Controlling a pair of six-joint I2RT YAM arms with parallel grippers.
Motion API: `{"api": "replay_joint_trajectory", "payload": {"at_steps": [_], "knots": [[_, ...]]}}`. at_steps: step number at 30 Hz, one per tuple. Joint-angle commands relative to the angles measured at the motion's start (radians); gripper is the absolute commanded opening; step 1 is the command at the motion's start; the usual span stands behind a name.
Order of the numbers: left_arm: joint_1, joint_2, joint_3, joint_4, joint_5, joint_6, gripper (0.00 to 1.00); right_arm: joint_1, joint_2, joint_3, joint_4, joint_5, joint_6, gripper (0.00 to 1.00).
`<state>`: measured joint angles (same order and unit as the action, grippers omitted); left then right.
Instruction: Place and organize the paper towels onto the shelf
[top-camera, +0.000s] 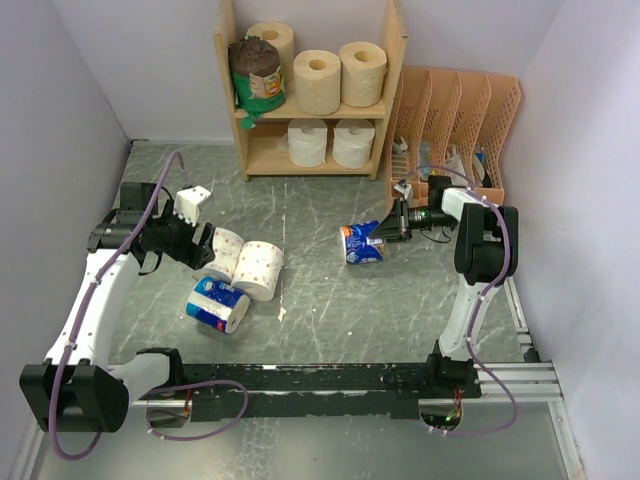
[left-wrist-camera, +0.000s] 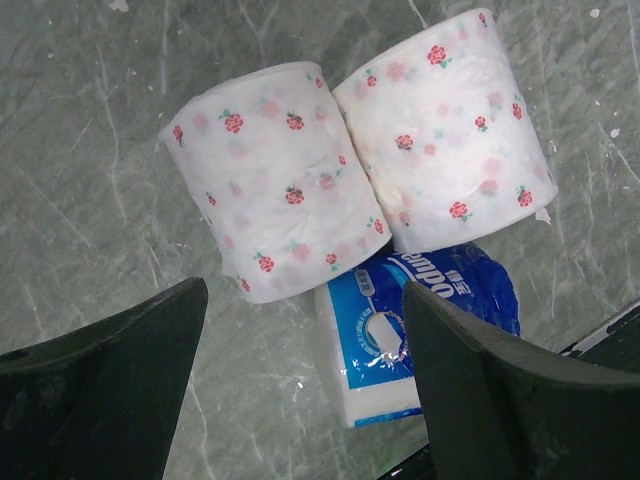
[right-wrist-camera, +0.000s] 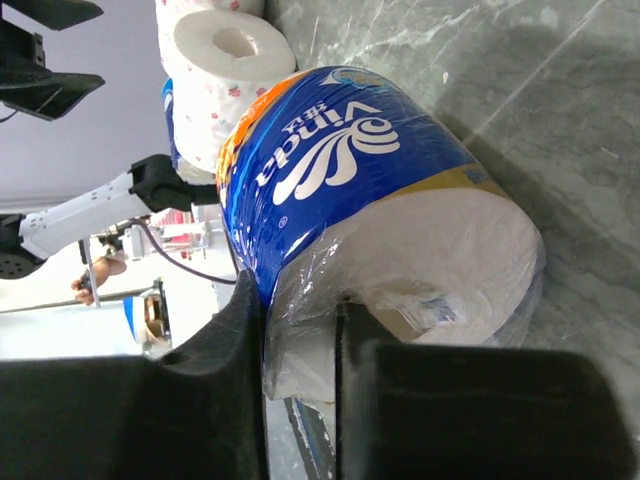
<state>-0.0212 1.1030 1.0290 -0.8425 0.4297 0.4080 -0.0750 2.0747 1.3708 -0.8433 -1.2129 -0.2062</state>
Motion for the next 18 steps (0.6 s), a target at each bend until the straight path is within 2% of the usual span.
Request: {"api": "replay_joint_trajectory", "payload": {"at_steps": [1,4,7,11,14,18], "knots": [[0.007,-0.011,0.002,0.002,-0.006,-0.001,0.9,0.002,-0.078,0.041,0.018,0.104,0.011,0.0],[0.007,-0.007,0.002,0.004,-0.002,-0.001,0.9,0.01,-0.237,0.082,0.091,0.271,0.06,0.0],[0.006,-0.003,0.001,0.007,0.001,0.0,0.9,0.078,-0.367,0.133,0.116,0.484,0.039,0.0],[0.007,-0.003,0.005,0.008,0.004,-0.001,0.9,0.26,-0.452,0.187,0.082,0.716,-0.091,0.0],[0.006,-0.004,0.008,0.009,0.004,-0.003,0.9,0.398,-0.485,0.158,0.14,0.873,-0.203,0.0],[0.007,-0.009,0.014,0.009,0.001,-0.003,0.9,0.497,-0.459,0.17,0.196,0.968,-0.377,0.0]]}}
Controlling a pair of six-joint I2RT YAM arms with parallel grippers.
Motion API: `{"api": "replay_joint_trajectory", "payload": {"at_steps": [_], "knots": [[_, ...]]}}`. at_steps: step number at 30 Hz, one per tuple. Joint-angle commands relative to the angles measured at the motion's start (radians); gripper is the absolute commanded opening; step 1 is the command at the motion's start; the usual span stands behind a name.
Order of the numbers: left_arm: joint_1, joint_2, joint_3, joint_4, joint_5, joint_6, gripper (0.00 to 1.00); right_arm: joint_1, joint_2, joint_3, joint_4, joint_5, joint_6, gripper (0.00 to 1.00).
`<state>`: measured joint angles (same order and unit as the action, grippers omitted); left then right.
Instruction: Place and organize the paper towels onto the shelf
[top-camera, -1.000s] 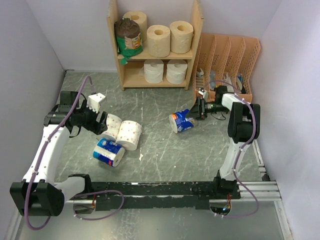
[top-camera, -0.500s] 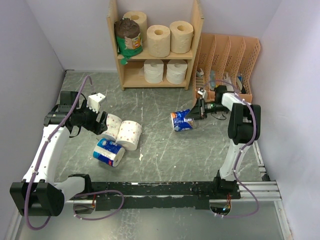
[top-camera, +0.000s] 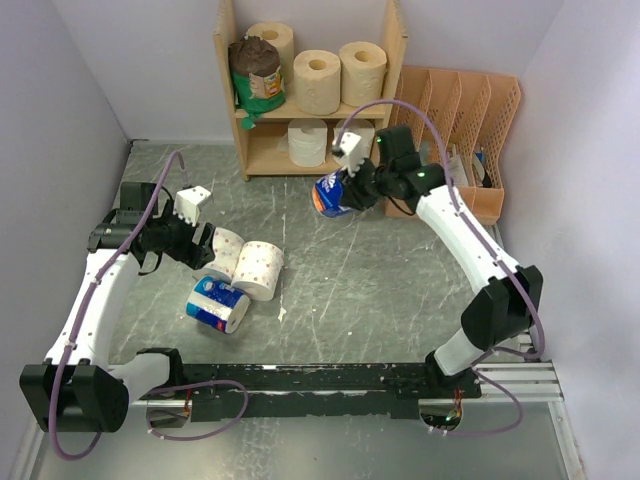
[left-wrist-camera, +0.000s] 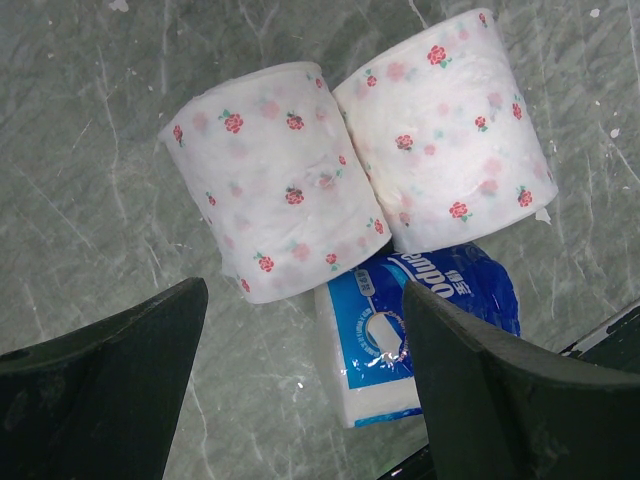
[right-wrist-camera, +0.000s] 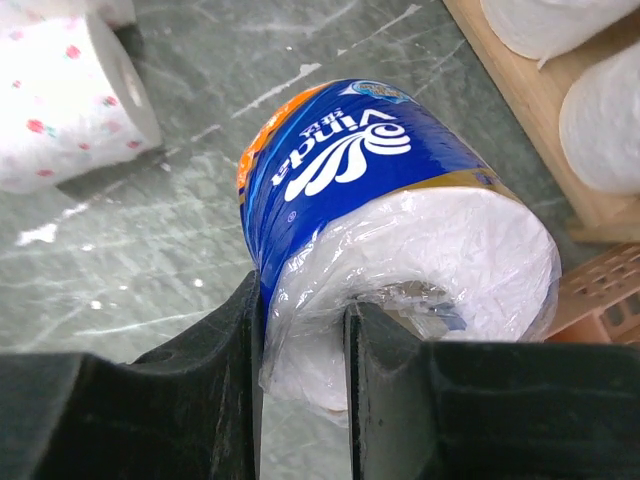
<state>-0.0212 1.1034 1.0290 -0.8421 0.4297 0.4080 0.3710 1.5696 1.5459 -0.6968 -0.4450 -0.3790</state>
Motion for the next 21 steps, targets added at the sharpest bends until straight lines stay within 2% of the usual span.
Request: {"api": "replay_joint_trajectory", "payload": {"at_steps": [1,3,7,10,17,21], "knots": [[0.006,-0.011,0.013,0.008,0.0,-0.004,0.9,0.07,0.071,0.018,0.045,0.217,-0.239,0.0],[0.007,-0.016,0.012,0.009,-0.004,-0.004,0.9,0.094,0.132,0.071,0.02,0.244,-0.331,0.0],[0.007,-0.03,0.004,0.017,-0.012,-0.006,0.9,0.117,0.234,0.134,0.074,0.416,-0.452,0.0],[0.007,-0.04,-0.004,0.022,-0.016,-0.008,0.9,0.117,0.29,0.175,0.095,0.468,-0.564,0.0],[0.007,-0.058,-0.013,0.03,-0.012,-0.005,0.9,0.117,0.413,0.336,0.065,0.479,-0.663,0.0],[0.007,-0.061,-0.016,0.033,-0.005,-0.004,0.9,0.117,0.444,0.361,0.097,0.489,-0.689,0.01]]}}
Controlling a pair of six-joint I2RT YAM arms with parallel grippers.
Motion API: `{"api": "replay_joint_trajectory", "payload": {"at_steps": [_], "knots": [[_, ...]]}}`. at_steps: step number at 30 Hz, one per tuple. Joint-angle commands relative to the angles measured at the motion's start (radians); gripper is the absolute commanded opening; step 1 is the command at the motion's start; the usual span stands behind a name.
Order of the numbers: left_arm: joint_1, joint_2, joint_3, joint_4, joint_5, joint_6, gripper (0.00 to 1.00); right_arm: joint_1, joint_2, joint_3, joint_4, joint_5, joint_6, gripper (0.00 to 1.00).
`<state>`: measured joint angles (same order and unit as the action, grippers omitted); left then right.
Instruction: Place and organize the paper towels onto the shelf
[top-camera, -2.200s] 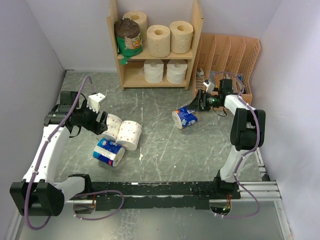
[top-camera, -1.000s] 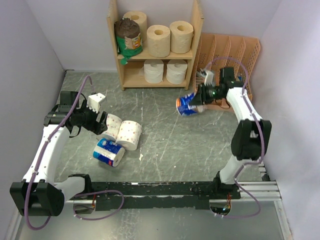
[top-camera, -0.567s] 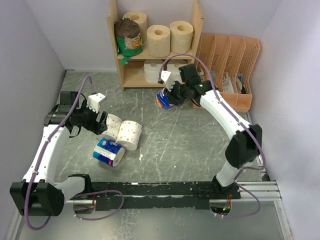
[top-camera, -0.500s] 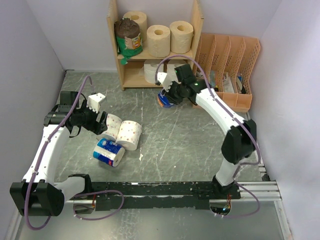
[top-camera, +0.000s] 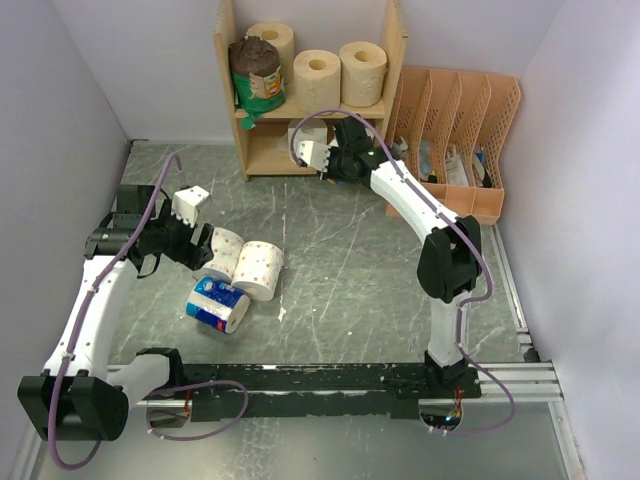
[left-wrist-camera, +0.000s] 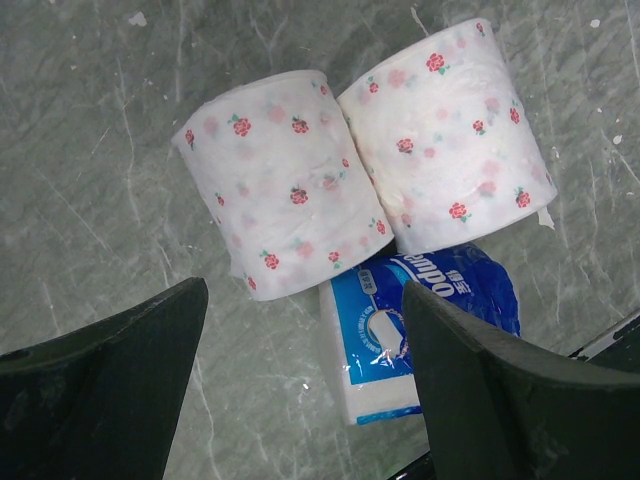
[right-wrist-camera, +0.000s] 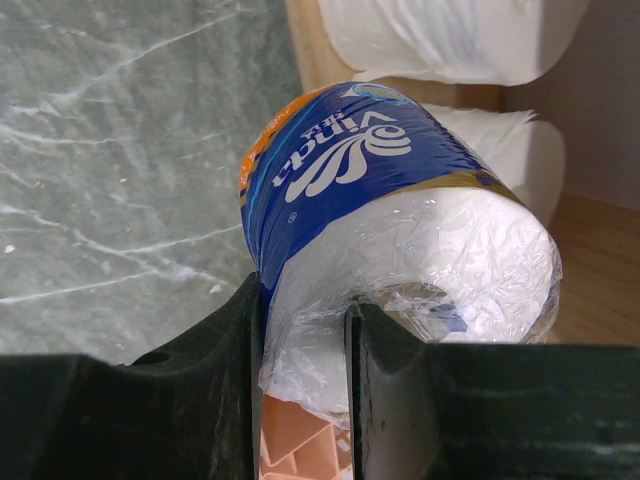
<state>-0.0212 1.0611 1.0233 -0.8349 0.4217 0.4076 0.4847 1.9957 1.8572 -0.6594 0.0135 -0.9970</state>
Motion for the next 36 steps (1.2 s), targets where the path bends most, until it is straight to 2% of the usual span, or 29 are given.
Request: {"api": "replay_joint_trajectory", "payload": {"at_steps": [1,8,16,18,23,29,36], "knots": [[0.007,-0.019,-0.011,0.026,0.005,-0.003,0.9,0.002,0.034,0.054,0.065,0.035,-0.079,0.01],[0.006,-0.027,-0.005,0.024,0.005,0.0,0.9,-0.052,0.124,0.13,0.051,0.011,-0.092,0.01],[0.007,-0.035,-0.017,0.032,0.006,-0.001,0.9,-0.105,0.159,0.132,0.109,0.044,-0.109,0.02],[0.007,-0.034,-0.016,0.03,0.006,0.0,0.9,-0.109,0.157,0.124,0.135,0.058,-0.11,0.06],[0.007,-0.032,-0.017,0.031,0.006,0.002,0.9,-0.109,0.125,0.059,0.237,0.083,-0.105,0.24],[0.007,-0.033,-0.019,0.031,0.007,0.002,0.9,-0.109,0.12,0.037,0.304,0.1,-0.116,0.35],[0.007,-0.033,-0.019,0.032,0.003,0.001,0.9,-0.109,0.116,0.009,0.418,0.139,-0.106,0.53]]}}
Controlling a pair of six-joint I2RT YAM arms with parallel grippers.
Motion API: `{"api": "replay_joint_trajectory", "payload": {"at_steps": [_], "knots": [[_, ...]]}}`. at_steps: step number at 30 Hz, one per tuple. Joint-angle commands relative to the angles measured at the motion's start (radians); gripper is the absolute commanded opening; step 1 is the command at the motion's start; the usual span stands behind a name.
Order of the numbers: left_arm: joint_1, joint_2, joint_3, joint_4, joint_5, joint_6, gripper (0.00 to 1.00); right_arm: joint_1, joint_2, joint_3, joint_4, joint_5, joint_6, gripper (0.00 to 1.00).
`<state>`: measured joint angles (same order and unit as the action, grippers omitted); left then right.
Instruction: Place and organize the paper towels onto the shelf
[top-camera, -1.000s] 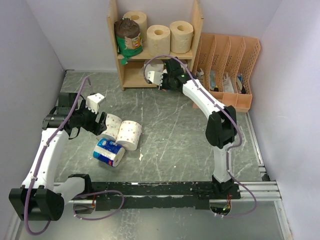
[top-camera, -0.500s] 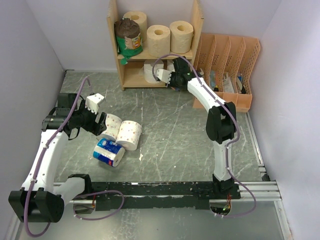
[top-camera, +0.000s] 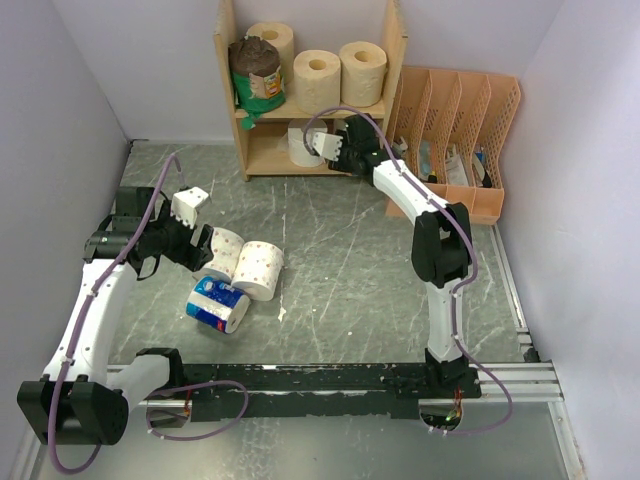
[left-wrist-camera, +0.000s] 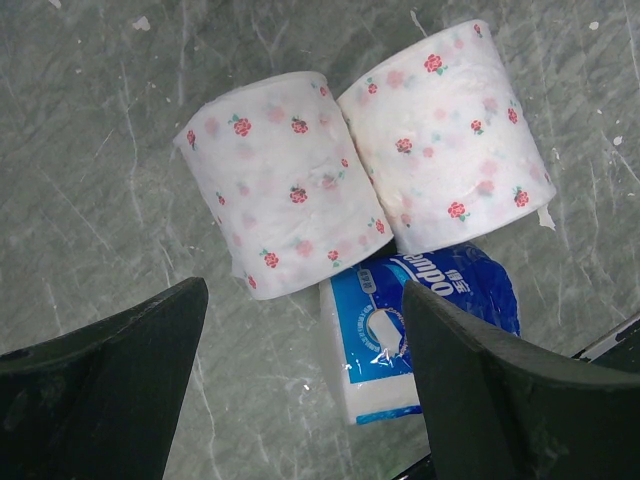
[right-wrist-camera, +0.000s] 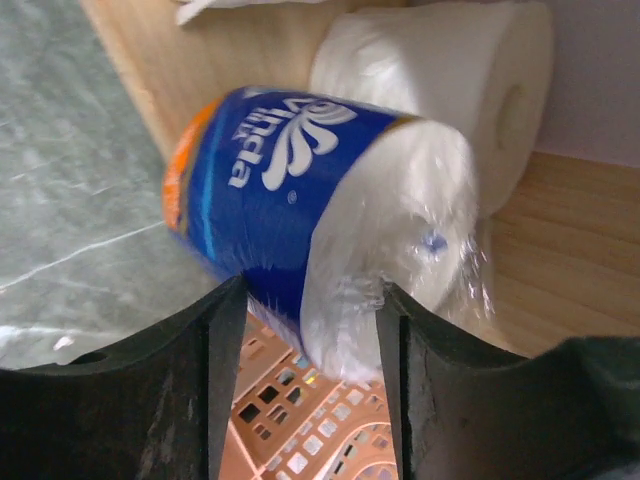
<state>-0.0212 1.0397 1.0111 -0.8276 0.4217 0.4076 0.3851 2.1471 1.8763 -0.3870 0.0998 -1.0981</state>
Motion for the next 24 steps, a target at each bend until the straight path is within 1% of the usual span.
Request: {"api": "replay_joint_trajectory", "payload": {"at_steps": [1,6,9,12,13,19,24], "knots": [[0.007,-0.011,-0.006,0.025,0.004,0.002,0.9,-0.009,-0.036,-0.009,0.155,0.057,0.0,0.55],[0.007,-0.006,-0.008,0.025,0.003,0.006,0.9,-0.008,-0.047,-0.014,0.192,0.076,0.01,0.57],[0.007,-0.007,-0.009,0.027,0.002,0.007,0.9,0.002,-0.076,-0.051,0.255,0.098,0.007,0.57],[0.007,-0.006,-0.009,0.029,0.002,0.005,0.9,0.023,-0.121,-0.131,0.353,0.127,-0.008,0.57],[0.007,-0.005,-0.009,0.028,0.001,0.005,0.9,0.03,-0.161,-0.165,0.387,0.136,-0.007,0.57],[0.007,-0.002,-0.008,0.027,0.001,0.005,0.9,0.044,-0.249,-0.388,0.604,0.152,-0.021,0.52],[0.007,-0.007,-0.008,0.027,0.0,0.003,0.9,0.046,-0.276,-0.454,0.62,0.15,0.025,0.53]]}}
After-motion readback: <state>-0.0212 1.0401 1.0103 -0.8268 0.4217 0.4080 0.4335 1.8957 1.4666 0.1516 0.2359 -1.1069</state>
